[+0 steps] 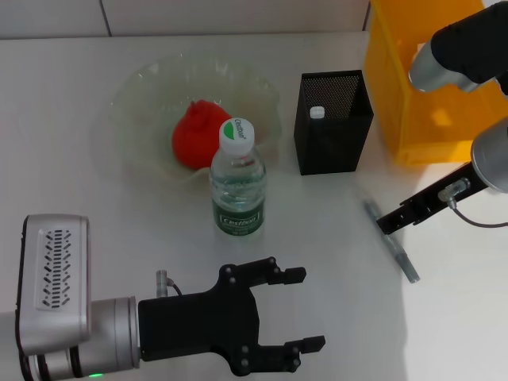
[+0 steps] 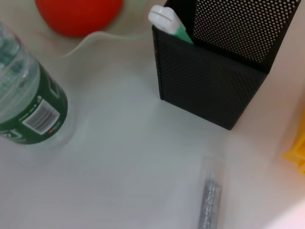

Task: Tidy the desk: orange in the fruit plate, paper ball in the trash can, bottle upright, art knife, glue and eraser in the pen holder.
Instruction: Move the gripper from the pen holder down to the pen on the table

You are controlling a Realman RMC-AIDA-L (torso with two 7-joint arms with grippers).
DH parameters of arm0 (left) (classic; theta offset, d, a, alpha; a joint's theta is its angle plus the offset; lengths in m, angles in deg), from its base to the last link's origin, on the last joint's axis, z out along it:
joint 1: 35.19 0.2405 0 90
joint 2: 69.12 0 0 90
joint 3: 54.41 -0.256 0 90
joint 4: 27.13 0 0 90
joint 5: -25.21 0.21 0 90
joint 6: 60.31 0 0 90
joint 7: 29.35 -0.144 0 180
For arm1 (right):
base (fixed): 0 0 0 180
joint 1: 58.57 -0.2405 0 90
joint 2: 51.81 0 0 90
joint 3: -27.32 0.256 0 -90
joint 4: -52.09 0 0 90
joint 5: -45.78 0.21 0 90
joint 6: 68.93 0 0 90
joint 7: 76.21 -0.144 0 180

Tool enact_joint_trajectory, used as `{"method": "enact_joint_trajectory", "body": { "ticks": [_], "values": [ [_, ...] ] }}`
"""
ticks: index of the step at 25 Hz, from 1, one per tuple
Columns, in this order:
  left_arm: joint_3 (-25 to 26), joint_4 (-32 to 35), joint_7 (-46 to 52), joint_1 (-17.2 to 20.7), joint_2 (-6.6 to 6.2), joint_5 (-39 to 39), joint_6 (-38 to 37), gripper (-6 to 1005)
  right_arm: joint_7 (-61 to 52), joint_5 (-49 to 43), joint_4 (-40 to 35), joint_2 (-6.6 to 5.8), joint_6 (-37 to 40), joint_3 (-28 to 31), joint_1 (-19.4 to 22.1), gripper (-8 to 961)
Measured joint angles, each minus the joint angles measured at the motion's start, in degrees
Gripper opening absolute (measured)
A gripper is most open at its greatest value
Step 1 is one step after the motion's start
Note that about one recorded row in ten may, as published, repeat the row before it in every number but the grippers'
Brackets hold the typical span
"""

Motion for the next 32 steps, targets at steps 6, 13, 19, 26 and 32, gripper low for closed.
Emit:
{"method": "enact_joint_trajectory", "body": {
  "ticks": [6,13,19,26,32],
  "values": [
    [0.00,0.00,-0.05,0.06,0.04,0.00,0.00,786,-0.80,0.25,4.55,0.00,-4.50,0.00,-0.41,813],
    [0.01,-0.14,-0.08,-0.13,0.04,0.00,-0.01,786,-0.91,1.68,7.47,-0.01,-7.26,-0.06,-0.79,799],
    [0.00,-0.51,-0.14,-0.33,0.04,-0.01,-0.09,786,-0.94,1.69,10.19,0.02,-8.55,-0.71,-1.85,786],
    [-0.06,-0.53,-0.15,-0.08,0.04,-0.01,-0.10,786,-0.95,3.13,11.06,-0.04,-8.99,-0.55,-1.98,772],
    [-0.08,-0.53,-0.15,-0.11,0.04,-0.01,-0.10,786,-0.94,3.16,12.26,-0.07,-9.16,-0.78,-2.61,657]
  ]
}}
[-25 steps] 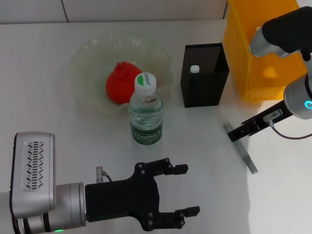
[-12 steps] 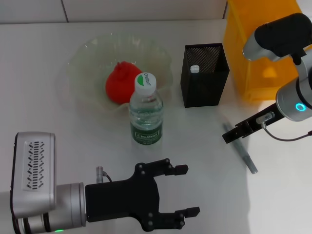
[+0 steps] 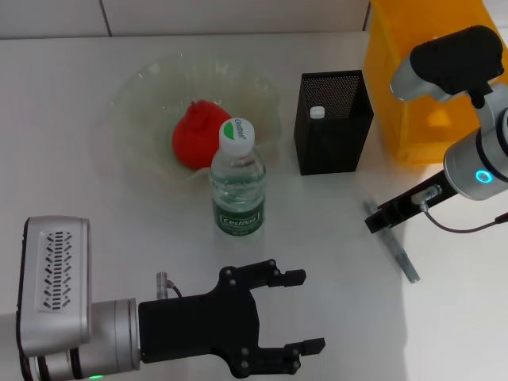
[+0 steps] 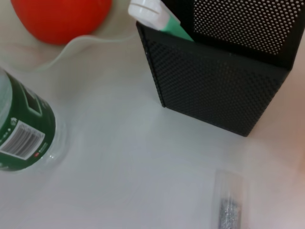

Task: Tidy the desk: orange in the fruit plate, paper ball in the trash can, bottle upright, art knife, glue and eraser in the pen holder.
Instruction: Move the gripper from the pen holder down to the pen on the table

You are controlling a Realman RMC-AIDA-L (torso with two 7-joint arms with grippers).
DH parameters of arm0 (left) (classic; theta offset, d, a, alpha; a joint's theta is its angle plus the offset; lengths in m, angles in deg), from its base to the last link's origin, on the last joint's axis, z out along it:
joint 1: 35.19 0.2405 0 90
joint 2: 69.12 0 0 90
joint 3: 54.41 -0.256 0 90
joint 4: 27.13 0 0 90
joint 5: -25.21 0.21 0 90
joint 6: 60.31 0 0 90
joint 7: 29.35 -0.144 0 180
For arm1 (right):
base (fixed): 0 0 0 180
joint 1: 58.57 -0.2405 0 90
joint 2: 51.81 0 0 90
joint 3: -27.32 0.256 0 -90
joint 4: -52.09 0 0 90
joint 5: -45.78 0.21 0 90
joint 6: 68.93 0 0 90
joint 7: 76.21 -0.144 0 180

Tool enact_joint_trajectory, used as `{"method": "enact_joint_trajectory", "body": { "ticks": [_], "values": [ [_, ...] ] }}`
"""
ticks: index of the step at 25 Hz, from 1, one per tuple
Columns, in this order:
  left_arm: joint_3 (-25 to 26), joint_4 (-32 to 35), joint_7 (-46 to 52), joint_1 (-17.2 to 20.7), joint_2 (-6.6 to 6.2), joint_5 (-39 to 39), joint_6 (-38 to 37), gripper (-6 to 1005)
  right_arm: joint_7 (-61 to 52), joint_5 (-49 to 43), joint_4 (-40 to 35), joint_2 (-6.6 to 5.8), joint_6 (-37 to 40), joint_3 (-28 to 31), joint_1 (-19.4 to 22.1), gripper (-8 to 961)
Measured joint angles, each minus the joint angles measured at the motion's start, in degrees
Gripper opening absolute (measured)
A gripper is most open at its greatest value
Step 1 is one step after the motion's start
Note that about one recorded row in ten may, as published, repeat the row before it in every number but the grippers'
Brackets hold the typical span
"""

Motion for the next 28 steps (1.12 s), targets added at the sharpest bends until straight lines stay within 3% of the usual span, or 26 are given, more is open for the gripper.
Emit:
{"method": "enact_joint_trajectory", "body": {
  "ticks": [1,12,28],
  "values": [
    [0.00,0.00,0.00,-0.02,0.00,0.00,0.00,786,0.00,0.00,0.13,-0.01,-0.18,0.00,-0.03,551],
    [0.02,0.00,0.00,0.04,0.00,0.00,0.00,786,0.34,0.00,1.28,-0.02,-0.55,0.05,-0.44,351],
    [0.00,-0.09,0.00,0.15,0.00,0.00,-0.09,786,0.45,-0.01,3.68,-0.02,-1.47,-0.65,-1.50,302]
  ]
}}
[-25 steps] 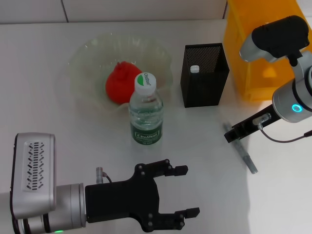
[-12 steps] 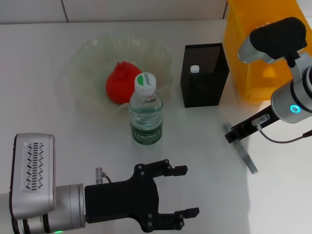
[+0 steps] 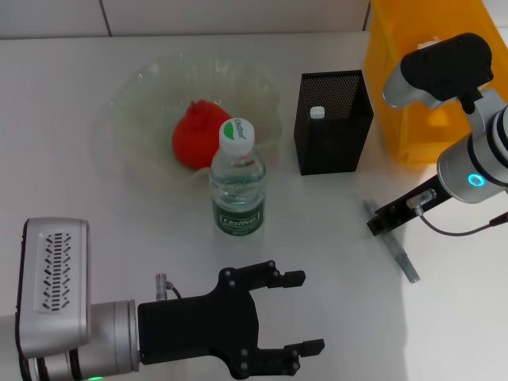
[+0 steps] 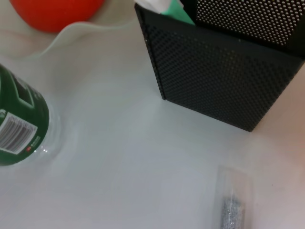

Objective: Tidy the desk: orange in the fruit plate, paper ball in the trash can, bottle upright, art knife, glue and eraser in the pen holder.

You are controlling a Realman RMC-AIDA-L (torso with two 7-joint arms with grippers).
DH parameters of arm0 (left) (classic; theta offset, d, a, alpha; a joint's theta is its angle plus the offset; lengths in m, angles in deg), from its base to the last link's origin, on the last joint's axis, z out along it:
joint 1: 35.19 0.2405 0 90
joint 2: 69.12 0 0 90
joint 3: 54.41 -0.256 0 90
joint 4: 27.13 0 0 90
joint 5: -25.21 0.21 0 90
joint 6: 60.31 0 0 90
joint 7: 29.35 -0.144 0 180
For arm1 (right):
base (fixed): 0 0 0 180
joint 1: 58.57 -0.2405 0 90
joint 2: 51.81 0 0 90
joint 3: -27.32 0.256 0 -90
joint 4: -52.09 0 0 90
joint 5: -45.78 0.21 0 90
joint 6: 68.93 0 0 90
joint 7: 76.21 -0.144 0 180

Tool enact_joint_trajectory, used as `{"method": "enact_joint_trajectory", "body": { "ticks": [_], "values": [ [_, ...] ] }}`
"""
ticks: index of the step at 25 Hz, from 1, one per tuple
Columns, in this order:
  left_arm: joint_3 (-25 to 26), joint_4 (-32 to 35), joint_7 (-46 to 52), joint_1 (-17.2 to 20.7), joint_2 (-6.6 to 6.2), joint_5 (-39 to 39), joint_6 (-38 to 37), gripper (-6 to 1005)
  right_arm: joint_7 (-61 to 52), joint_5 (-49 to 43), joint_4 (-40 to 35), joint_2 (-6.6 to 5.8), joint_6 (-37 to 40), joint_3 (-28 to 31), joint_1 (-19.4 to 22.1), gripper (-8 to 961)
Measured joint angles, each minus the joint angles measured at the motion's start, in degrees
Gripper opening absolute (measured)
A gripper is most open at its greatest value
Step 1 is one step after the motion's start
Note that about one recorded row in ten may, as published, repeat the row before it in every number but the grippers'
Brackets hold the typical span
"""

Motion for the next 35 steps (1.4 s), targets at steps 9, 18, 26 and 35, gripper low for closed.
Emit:
{"method": "enact_joint_trajectory", "body": {
  "ticks": [9,18,26,35],
  "values": [
    [0.02,0.00,0.00,0.00,0.00,0.00,0.00,786,0.53,0.00,0.39,0.00,0.01,0.00,-0.04,214],
    [0.15,0.00,0.00,0.00,0.00,0.00,0.00,786,1.29,0.65,-1.64,-0.10,0.74,0.34,0.54,164],
    [0.44,0.00,0.01,0.00,-0.07,0.00,-0.55,786,5.39,5.68,-13.66,-0.38,9.53,6.96,3.55,139],
    [0.48,0.00,0.00,-0.28,-0.09,0.00,-1.06,786,19.65,22.34,-28.84,-0.30,9.90,25.50,8.34,136]
  ]
}}
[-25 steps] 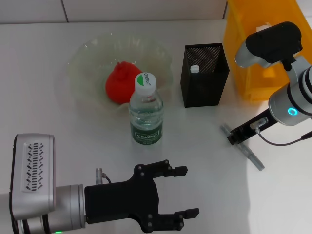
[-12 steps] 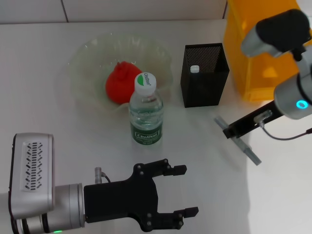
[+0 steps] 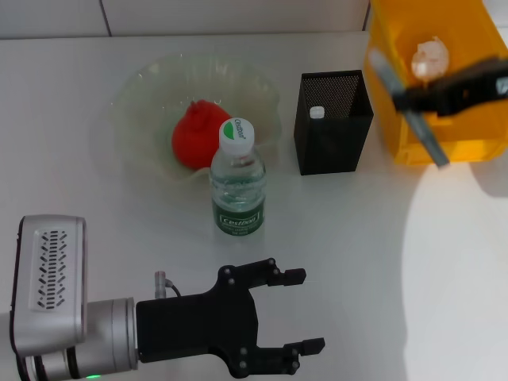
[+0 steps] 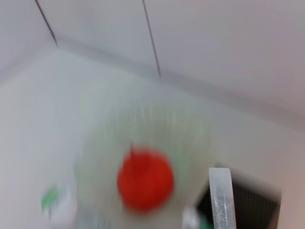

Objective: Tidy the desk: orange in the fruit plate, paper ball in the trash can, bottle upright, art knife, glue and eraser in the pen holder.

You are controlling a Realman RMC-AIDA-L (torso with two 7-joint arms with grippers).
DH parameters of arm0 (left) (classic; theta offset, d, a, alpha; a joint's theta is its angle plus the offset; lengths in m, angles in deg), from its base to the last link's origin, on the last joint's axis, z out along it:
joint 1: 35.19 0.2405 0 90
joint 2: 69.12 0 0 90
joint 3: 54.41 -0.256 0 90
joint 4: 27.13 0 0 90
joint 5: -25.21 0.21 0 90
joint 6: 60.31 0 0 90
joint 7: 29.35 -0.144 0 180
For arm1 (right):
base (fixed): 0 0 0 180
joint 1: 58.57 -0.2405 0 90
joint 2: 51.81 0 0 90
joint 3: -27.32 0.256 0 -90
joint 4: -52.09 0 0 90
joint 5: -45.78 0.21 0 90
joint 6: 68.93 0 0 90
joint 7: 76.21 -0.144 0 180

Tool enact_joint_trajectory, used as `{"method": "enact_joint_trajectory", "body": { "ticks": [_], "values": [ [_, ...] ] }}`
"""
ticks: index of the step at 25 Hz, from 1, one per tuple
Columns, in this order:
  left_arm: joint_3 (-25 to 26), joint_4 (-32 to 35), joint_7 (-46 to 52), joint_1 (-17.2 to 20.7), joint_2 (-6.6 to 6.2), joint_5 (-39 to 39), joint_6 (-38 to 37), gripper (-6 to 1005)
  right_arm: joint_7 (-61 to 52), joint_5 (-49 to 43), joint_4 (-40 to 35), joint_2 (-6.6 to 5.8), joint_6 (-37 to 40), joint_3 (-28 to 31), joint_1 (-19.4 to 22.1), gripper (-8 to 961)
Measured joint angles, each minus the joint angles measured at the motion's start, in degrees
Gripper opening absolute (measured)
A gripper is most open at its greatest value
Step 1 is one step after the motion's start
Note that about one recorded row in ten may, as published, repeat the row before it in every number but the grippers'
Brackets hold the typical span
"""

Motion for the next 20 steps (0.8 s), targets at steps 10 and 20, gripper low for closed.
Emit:
{"method": "enact_joint_trajectory", "body": {
  "ticks": [10,20],
  "values": [
    [0.08,-0.03,-1.08,0.35,0.05,0.00,-0.06,786,44.69,41.21,31.94,-0.09,-16.76,5.94,2.71,133],
    [0.09,-0.28,-1.32,0.34,0.10,-0.04,-0.50,786,71.36,53.75,72.79,-2.93,-9.51,20.99,-7.58,131]
  ]
}}
